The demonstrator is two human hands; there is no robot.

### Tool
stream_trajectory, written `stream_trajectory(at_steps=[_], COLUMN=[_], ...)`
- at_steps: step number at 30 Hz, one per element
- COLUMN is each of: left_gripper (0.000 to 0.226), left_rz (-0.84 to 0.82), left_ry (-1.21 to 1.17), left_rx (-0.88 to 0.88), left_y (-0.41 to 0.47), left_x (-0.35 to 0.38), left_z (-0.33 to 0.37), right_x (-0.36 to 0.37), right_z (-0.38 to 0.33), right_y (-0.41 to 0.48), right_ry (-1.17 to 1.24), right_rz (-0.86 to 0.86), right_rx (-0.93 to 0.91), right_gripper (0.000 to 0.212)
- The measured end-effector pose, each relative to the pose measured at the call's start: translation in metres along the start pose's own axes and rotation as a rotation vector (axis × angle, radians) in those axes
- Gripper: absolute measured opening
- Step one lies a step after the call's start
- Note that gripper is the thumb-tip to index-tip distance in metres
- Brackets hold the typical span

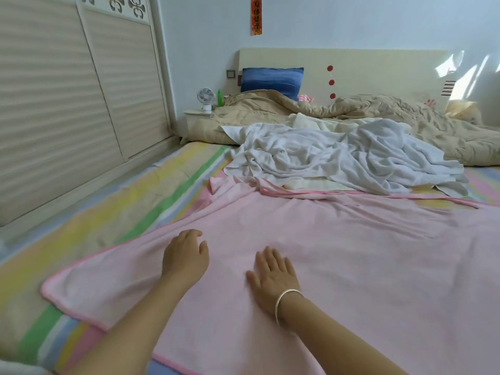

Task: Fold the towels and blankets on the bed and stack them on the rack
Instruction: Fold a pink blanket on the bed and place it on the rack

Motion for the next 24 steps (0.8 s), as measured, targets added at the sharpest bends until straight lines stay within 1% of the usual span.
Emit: stream_trajectory(at_steps=[5,6,8,9,11,12,13,15,16,17,20,22,24], left_gripper=[0.035,0.034,0.030,0.027,0.017,0.013,0.019,0.050,0.058,0.060,0.052,0.050,0.044], left_rz=[0.055,0.086,0.112,0.096,0.029,-0.015,-0.064,-0.180,-0.231,-0.263,-0.314,-0.332,-0.376], left_ry=[-0.046,-0.076,-0.149,-0.170,-0.186,-0.199,-0.216,-0.237,-0.214,-0.176,-0.097,-0.149,-0.239], left_rx=[-0.064,-0.081,-0.126,-0.143,-0.157,-0.153,-0.142,-0.103,-0.090,-0.077,-0.041,-0.067,-0.086], left_y=[0.086,0.108,0.141,0.154,0.178,0.188,0.196,0.210,0.213,0.219,0.233,0.241,0.249], left_x=[0.000,-0.002,-0.008,-0.007,0.001,0.007,0.014,0.029,0.034,0.039,0.055,0.065,0.073], left_z=[-0.034,-0.040,-0.046,-0.046,-0.042,-0.037,-0.032,-0.016,-0.008,-0.001,0.006,-0.006,-0.020], right_x=[-0.006,-0.013,-0.036,-0.047,-0.067,-0.076,-0.085,-0.094,-0.095,-0.094,-0.087,-0.082,-0.073], right_z=[-0.047,-0.052,-0.055,-0.053,-0.045,-0.043,-0.041,-0.041,-0.041,-0.042,-0.044,-0.050,-0.058], right_y=[0.100,0.123,0.159,0.178,0.218,0.237,0.254,0.293,0.310,0.330,0.376,0.395,0.411], right_ry=[0.059,0.061,0.032,0.010,-0.013,-0.014,-0.015,-0.030,-0.037,-0.047,-0.075,-0.122,-0.225], right_rz=[-0.008,0.017,0.124,0.169,0.233,0.259,0.268,0.249,0.234,0.219,0.213,0.236,0.252], right_rx=[-0.153,-0.167,-0.186,-0.183,-0.155,-0.136,-0.113,-0.075,-0.063,-0.050,0.007,0.012,-0.039], right_gripper=[0.061,0.061,0.073,0.070,0.049,0.044,0.042,0.041,0.042,0.042,0.046,0.050,0.045])
Point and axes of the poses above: each hand's wrist, its own y-axis towards the middle knuckle, its own x-axis out of the palm, z = x × y, the point moved 5 cm from there along y, towards the middle knuckle, and after that the axes turned 8 degrees about -x, right-handed, at the moved point
